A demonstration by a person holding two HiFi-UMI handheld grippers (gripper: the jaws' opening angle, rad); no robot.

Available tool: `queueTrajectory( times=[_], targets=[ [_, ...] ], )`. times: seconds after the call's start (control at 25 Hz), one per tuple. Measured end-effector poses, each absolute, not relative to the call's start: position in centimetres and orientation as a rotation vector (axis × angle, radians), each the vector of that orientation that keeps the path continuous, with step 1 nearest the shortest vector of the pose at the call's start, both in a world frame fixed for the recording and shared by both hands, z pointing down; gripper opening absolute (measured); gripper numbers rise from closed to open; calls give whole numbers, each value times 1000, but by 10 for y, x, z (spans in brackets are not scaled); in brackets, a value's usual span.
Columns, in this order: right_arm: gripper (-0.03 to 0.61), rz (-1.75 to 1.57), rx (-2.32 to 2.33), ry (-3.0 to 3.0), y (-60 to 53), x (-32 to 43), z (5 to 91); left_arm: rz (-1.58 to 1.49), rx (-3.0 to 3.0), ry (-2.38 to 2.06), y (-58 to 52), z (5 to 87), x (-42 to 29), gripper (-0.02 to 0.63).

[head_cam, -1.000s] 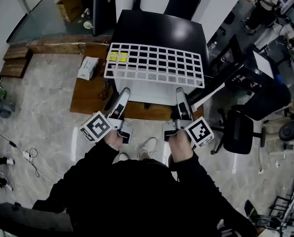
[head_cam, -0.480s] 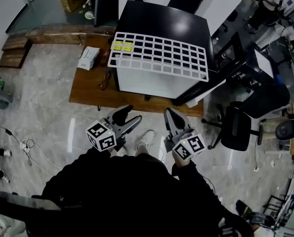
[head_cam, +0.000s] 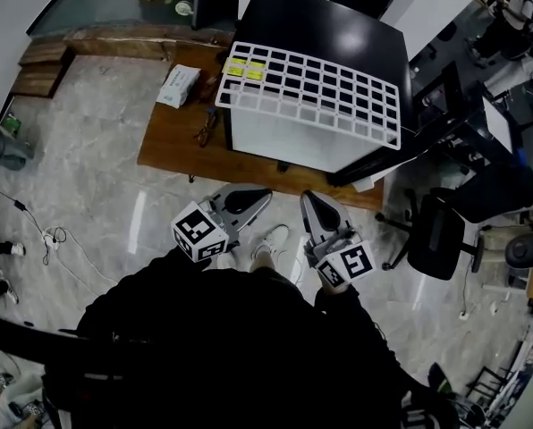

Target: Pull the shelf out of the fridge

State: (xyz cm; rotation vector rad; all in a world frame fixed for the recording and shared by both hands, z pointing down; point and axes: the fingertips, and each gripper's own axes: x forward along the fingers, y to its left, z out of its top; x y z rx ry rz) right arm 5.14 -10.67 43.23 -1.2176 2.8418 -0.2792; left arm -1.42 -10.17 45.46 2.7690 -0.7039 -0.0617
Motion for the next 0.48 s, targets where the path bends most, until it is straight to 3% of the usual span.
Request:
queueTrajectory(
  times=[0.48],
  targets=[
    [6,-304,-1168,2863,-110,44,437,11,2834,-740,-102,452,-8,6]
  ],
)
